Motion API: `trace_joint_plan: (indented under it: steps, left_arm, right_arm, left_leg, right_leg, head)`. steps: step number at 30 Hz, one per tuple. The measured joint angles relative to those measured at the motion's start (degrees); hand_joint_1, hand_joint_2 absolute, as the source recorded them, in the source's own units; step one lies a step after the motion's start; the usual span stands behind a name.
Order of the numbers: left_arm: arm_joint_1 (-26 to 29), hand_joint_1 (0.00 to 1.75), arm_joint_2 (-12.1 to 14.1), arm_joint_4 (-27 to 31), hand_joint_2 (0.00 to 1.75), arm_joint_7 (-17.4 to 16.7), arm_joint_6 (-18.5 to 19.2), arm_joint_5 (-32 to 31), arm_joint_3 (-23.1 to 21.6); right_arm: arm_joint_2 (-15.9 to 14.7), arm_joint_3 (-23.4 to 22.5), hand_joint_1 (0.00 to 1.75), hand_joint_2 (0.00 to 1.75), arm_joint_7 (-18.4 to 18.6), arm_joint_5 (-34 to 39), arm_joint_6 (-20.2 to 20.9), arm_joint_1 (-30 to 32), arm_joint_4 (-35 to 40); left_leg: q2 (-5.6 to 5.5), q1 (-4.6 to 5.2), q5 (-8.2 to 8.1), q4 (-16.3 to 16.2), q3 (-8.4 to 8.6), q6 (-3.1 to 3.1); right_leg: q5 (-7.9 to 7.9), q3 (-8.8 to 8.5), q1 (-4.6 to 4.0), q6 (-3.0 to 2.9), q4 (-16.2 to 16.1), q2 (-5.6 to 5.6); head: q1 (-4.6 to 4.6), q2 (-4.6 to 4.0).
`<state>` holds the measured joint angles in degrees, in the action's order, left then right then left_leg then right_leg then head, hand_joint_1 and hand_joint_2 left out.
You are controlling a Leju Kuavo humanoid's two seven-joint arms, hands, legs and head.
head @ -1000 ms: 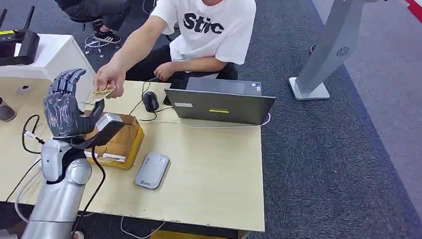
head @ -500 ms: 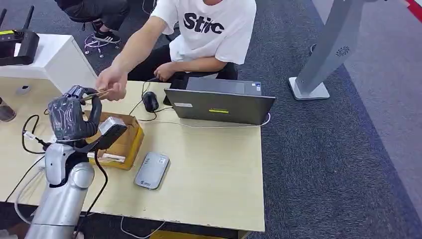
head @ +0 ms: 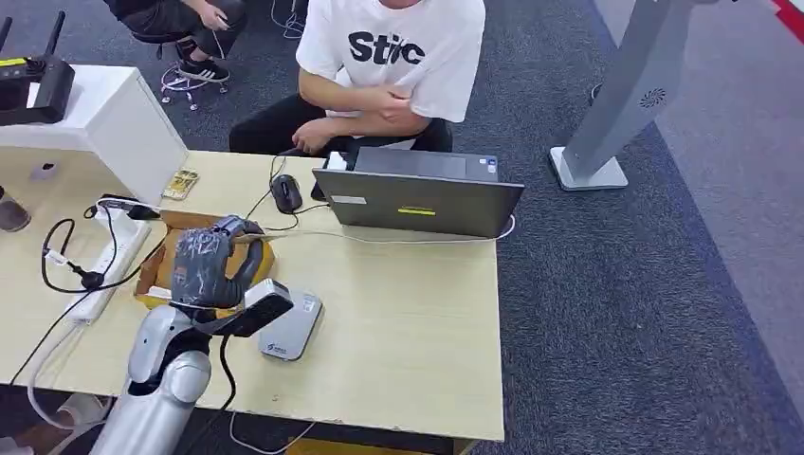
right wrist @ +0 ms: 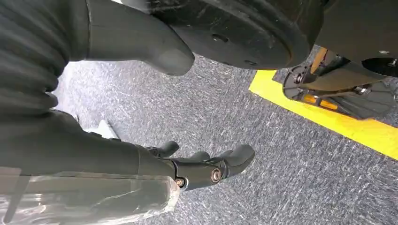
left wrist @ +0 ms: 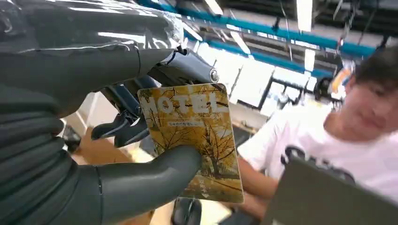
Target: Pass the card to the sensor for recognition and then transmit it.
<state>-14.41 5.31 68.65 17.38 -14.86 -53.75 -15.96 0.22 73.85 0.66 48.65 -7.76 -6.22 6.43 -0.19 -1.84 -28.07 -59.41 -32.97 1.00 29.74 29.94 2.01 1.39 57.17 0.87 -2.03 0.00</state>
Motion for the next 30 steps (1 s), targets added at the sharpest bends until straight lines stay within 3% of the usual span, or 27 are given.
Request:
trace_joint_plan:
  steps: [10,30]
  left_arm:
    - [4.29,1.75,0.68,-1.66,1.75,-1.73,1.64,-2.19,-1.66]
    - [5.94,1.75,0.96,-8.02,1.75,-3.52,1.83,-7.41,-3.58]
  right_arm:
    - [0.0,0.0,0.0,1.75,0.33,0.52,-0.13,0.18,-0.17]
    - [0.02,1.59,0.0,1.75,1.03,0.04,-0.04,0.19,-0.2]
  left_leg:
    - [-0.01,0.0,-0.01,0.01,-0.02,0.01]
    - [-0.03,0.0,-0.01,0.01,-0.02,0.01]
  right_leg:
    - [0.01,-0.01,0.0,0.01,0.0,-0.01]
    - [0.01,0.01,0.0,0.01,0.0,-0.02]
  head:
    - [-0.02,0.0]
    - [0.0,0.0]
